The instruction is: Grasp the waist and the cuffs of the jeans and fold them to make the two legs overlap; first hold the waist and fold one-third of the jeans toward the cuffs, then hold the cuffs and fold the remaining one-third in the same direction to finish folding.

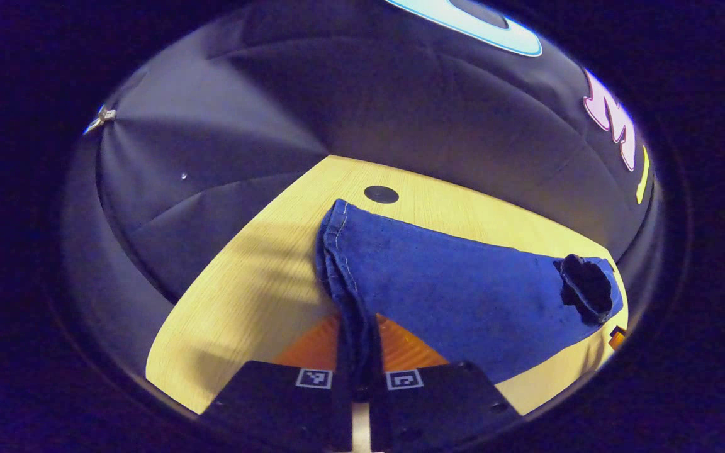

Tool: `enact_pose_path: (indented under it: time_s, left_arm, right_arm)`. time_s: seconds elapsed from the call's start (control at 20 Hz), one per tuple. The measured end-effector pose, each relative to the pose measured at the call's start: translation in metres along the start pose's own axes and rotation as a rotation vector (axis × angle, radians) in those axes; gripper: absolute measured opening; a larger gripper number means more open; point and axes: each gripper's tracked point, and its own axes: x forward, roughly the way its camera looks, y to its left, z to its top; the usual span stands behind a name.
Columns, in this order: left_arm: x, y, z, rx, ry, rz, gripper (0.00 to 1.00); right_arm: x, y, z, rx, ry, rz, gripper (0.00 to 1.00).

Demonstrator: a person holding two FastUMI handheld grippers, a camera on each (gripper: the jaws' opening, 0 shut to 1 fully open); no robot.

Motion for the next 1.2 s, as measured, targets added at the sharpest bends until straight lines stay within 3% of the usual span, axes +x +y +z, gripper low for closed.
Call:
enact_pose_path:
  time_s: [0.1, 0.25, 0.3, 0.5, 0.7, 0.9, 1.2]
  left_arm:
    - [0.0, -0.002, 0.003, -0.058, -0.015, 0.001, 0.07]
    - [-0.015, -0.006, 0.02, -0.145, -0.082, 0.0, 0.06]
    - [-0.026, -0.011, 0.03, -0.155, -0.105, -0.001, 0.1]
    - [-0.073, -0.039, 0.06, -0.13, -0.133, -0.038, 0.06]
    - [-0.109, -0.118, 0.095, -0.064, -0.149, -0.101, 0.06]
    - [-0.144, -0.227, 0.123, -0.023, -0.177, -0.203, 0.06]
    - [-0.159, -0.393, 0.12, 0.043, -0.154, -0.36, 0.06]
  right_arm:
    - [-0.001, -0.002, 0.0, 0.004, 0.002, -0.004, 0.98]
    - [-0.005, -0.008, 0.011, 0.001, -0.014, -0.015, 0.98]
    - [-0.007, -0.013, 0.018, -0.005, -0.031, -0.025, 0.98]
    - [-0.016, -0.052, 0.04, -0.017, -0.07, -0.098, 0.97]
    - [-0.038, -0.089, 0.057, -0.017, -0.075, -0.163, 0.97]
    - [-0.073, -0.128, 0.068, -0.054, -0.059, -0.213, 0.97]
    - [-0.123, -0.18, 0.082, -0.019, -0.058, -0.3, 0.98]
